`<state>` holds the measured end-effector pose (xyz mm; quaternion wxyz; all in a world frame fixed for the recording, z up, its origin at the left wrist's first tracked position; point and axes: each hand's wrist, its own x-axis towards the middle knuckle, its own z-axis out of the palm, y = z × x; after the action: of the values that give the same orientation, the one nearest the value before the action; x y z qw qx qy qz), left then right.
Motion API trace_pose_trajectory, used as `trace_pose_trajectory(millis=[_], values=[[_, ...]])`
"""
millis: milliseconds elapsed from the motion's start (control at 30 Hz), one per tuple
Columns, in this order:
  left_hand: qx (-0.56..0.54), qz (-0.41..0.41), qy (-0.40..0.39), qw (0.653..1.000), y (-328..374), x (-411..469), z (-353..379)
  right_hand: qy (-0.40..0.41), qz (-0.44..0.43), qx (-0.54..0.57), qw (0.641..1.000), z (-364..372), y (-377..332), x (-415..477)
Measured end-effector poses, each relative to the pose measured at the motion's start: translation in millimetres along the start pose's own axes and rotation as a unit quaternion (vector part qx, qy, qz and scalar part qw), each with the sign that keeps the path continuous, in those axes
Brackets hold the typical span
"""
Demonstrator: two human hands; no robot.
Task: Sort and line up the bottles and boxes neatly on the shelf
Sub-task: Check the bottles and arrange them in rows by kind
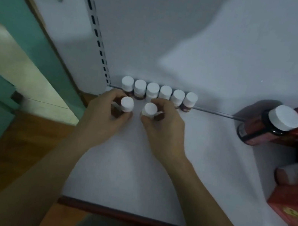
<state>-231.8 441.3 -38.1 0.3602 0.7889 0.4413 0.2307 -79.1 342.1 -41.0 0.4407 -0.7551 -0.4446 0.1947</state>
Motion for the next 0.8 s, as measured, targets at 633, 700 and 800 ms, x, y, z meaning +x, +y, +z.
trace_pose_trajectory(millis=[633,700,800], values=[[-0.038,0.026,0.061,0.997,-18.4,12.5,-2.9,0.076,-0.128,-0.094,0.984,35.5,5.3,1.4],[-0.076,0.029,0.076,0.994,-16.5,8.9,-3.5,0.056,-0.117,-0.081,0.988,27.9,4.5,1.0],[-0.066,0.031,0.105,0.992,-7.1,-0.4,-5.2,-0.020,-0.087,-0.069,0.994,3.0,3.9,-8.7]])
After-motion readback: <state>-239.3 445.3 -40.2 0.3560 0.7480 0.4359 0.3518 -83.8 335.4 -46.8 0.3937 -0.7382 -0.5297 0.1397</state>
